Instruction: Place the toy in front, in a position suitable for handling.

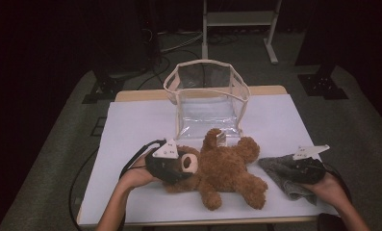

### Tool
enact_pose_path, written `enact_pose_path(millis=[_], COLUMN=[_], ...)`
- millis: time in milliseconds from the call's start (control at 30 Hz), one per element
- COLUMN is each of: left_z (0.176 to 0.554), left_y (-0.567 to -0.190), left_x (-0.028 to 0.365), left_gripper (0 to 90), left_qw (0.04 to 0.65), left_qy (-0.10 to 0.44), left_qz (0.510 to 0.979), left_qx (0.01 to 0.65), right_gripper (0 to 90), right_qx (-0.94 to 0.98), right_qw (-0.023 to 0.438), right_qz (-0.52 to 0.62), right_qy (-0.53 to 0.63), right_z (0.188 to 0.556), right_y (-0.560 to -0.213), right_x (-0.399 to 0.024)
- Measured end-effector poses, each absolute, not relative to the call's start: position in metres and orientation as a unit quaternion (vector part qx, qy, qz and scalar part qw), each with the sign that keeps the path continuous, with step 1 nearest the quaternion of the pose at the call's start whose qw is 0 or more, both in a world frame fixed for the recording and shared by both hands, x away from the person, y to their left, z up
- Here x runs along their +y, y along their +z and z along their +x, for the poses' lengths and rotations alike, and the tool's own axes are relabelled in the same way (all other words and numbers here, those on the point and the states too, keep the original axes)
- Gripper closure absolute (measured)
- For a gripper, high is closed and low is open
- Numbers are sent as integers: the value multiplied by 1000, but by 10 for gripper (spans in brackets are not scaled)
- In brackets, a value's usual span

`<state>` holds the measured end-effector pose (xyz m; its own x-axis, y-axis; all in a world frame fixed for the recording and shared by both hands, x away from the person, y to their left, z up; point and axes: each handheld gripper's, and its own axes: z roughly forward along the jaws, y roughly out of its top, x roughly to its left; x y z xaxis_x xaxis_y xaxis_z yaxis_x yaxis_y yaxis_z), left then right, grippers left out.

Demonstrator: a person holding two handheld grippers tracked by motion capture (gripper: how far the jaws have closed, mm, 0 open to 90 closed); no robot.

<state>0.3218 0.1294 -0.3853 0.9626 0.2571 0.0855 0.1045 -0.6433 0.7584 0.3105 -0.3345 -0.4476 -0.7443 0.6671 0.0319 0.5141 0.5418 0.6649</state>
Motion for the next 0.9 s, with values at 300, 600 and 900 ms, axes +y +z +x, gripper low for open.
enact_pose_path(millis=[300, 600, 900], left_z=[318, 318, 318], left_y=[-386, -387, -387], left_x=[128, 128, 128], left_gripper=[276, 275, 274], left_qw=[406, 410, 411], left_qy=[100, 99, 100], left_qz=[903, 900, 900], left_qx=[101, 106, 107], right_gripper=[783, 785, 782], right_qx=[849, 830, 842], right_qw=[84, 73, 74], right_qz=[368, 366, 252], right_qy=[369, 415, 472], right_z=[312, 303, 291], right_y=[-449, -425, -353], right_x=[-344, -354, -300])
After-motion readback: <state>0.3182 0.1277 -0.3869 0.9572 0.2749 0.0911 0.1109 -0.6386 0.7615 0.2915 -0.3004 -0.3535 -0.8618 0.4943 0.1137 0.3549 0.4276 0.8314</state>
